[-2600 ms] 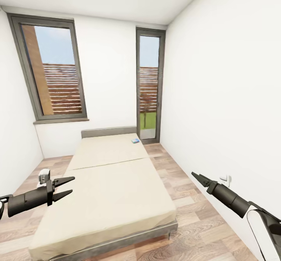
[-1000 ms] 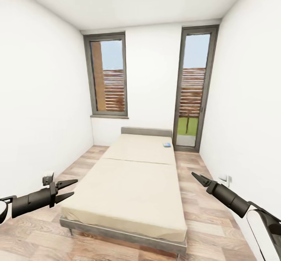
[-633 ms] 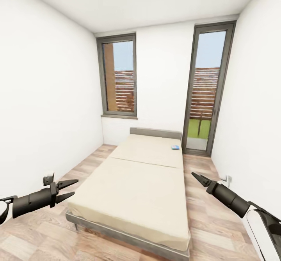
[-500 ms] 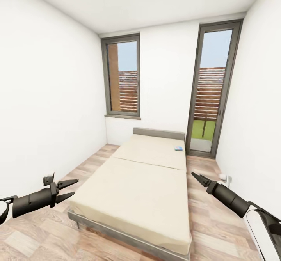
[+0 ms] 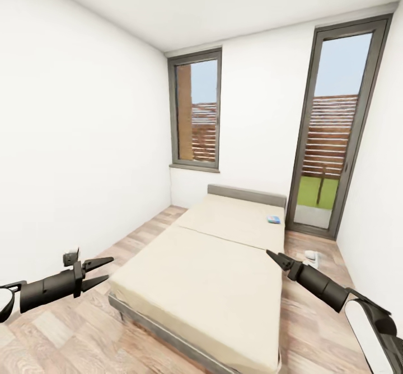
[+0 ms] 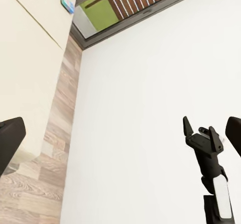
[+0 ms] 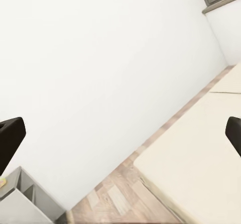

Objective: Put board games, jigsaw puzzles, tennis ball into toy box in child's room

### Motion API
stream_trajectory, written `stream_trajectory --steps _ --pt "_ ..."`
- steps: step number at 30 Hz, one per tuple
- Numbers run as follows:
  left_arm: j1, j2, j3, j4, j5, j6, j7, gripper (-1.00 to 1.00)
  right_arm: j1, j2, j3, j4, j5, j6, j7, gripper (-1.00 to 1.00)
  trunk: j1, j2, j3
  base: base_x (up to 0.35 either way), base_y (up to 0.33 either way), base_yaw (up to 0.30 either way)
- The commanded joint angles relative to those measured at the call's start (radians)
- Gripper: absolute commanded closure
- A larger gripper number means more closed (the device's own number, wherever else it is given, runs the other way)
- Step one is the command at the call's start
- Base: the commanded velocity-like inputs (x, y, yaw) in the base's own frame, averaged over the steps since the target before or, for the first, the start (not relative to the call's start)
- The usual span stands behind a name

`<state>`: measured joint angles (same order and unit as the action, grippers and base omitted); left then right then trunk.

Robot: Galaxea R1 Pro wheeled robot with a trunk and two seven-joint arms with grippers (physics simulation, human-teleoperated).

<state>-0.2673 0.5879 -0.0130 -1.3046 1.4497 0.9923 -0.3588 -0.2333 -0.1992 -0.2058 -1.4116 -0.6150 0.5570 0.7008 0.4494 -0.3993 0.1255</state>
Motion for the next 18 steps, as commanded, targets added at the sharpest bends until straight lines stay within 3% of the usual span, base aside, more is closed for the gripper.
stream_trajectory --steps 1,18 --pt "-0.001 0.000 -0.001 0.001 -0.005 0.002 -0.007 -1.00 0.000 0.000 0.000 0.000 -0.007 0.007 0.000 -1.00 0.001 -0.001 0.000 0.093 -0.298 0.281" --pt "-0.001 0.000 -0.002 0.001 -0.005 0.002 -0.007 -1.00 -0.001 0.000 0.005 0.001 -0.009 0.011 -0.004 -1.00 0.001 -0.001 0.006 0.062 -0.298 0.281"
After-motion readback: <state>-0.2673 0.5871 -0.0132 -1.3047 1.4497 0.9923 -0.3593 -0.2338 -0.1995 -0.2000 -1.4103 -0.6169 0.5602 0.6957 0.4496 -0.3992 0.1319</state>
